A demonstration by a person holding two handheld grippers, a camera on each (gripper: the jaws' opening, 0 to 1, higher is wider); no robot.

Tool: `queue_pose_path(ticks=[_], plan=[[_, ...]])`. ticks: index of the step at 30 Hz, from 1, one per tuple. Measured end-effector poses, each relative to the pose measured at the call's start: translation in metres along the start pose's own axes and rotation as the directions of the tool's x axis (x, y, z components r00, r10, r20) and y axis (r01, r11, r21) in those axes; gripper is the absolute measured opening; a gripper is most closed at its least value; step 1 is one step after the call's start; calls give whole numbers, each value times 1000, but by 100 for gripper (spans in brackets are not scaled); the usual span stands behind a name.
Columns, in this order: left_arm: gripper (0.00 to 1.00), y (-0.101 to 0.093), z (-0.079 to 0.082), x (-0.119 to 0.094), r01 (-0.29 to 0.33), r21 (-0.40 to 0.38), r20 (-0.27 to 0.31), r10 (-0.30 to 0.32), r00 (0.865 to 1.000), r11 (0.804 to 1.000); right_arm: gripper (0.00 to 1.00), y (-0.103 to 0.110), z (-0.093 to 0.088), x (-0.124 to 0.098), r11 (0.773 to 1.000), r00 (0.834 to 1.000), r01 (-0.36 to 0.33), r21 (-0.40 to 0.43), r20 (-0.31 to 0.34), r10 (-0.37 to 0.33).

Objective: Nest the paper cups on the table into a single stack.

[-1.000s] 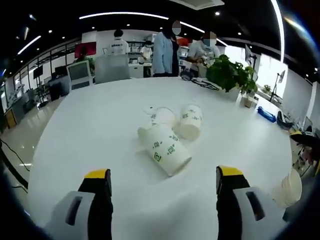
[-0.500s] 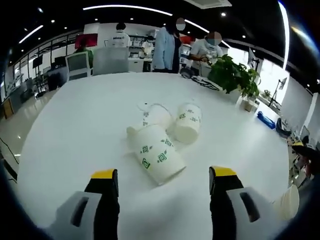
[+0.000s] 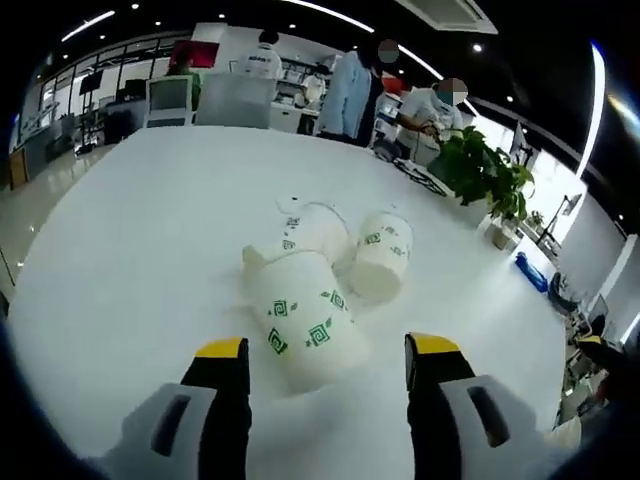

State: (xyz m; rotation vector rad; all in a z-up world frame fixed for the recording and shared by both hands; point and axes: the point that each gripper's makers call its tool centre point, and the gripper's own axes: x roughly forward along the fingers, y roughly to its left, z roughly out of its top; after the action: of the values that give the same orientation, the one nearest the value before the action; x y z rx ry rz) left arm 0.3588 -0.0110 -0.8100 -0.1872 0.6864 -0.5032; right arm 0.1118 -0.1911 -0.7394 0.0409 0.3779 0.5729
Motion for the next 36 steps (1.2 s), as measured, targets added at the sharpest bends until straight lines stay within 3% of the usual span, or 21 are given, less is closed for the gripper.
queue_pose_path(ticks=[23,36], plan=[[50,6,-3,29,-13,-3,-3,13,1000,1000,88,-7,-12,0,999,999,28,18,-40,-27],[40,4,-10,23,-11,-5,-28,11,1000,1000,86,-6,-13,-1,1000,999,26,9,-43,-26]])
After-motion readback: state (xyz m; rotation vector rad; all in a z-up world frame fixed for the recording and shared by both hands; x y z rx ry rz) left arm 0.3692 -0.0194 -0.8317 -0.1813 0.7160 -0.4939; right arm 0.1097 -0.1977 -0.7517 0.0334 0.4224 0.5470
